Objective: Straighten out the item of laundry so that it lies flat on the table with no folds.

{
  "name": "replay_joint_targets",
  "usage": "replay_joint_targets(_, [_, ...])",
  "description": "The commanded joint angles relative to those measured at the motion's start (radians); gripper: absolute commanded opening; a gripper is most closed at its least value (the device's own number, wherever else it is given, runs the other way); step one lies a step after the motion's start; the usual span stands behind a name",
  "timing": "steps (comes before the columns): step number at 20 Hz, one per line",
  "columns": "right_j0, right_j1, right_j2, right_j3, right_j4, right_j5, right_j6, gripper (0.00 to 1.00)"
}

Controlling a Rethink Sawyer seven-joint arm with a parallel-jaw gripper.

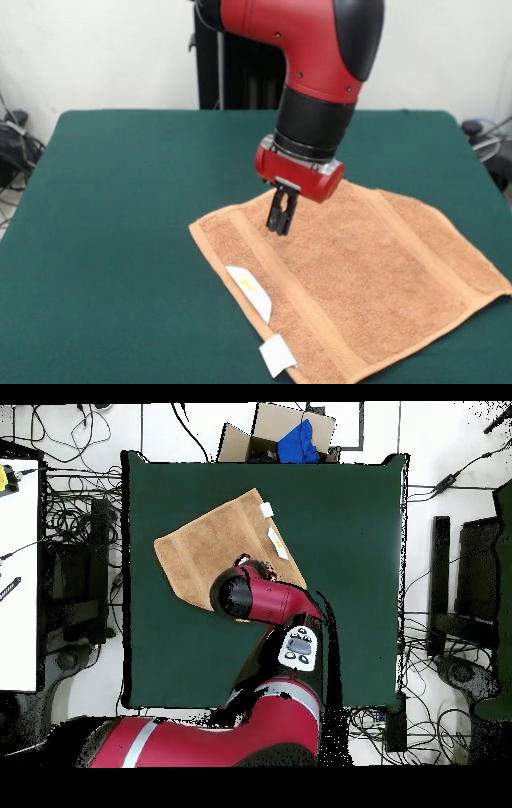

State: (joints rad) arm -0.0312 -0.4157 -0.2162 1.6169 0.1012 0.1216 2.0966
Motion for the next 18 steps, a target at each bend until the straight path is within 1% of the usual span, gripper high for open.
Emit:
replay_joint_targets(1, [-0.021,0.037,0.085,0.027,-0.046,-0.042,0.090,0.00])
replay_joint_targets(12, [-0.020,0.041,0.086,0.015,-0.053,-0.027,0.073,0.00])
replay_joint_targets(18, [-0.027,0.061,0.111,-0.011,-0.046,-0.083,0.098,0.00])
